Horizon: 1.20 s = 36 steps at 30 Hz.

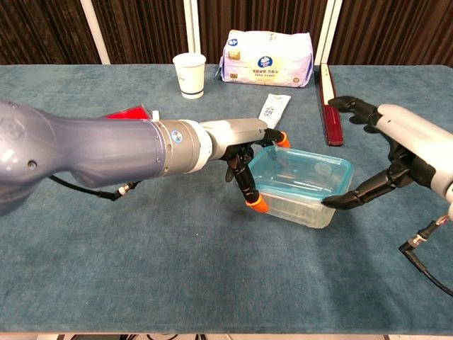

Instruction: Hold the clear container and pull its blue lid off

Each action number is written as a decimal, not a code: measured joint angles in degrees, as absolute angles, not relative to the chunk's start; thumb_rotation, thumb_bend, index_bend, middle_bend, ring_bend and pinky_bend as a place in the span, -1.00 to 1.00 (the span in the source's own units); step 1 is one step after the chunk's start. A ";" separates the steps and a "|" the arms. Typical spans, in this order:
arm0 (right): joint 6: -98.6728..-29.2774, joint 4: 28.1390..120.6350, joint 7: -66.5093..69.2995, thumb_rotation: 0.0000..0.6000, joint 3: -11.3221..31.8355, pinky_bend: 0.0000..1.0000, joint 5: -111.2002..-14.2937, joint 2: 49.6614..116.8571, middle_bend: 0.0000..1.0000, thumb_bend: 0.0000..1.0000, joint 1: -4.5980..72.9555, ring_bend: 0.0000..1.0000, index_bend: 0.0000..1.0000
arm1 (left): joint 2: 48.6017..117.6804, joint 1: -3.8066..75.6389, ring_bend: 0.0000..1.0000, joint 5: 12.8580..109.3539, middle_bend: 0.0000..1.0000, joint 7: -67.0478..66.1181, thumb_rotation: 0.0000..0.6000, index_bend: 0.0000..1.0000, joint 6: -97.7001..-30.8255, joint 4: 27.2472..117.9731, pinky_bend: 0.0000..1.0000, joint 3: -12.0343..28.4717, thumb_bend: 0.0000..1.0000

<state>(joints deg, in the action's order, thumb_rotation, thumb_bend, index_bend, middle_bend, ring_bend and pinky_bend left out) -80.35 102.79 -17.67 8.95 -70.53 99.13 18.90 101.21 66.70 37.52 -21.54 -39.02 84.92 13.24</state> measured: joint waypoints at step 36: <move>-80.02 97.78 -14.35 1.00 10.00 -1.00 -72.95 99.99 -0.64 -0.43 17.76 -1.00 -0.31 | 100.11 68.19 -0.76 38.22 -0.61 -20.44 1.00 -0.53 -43.58 84.01 -0.46 11.01 -0.74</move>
<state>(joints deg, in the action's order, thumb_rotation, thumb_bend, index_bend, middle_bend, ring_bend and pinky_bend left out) -80.02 97.78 -14.35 10.00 -72.95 99.99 17.76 100.11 68.19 38.22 -20.44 -43.58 84.01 11.01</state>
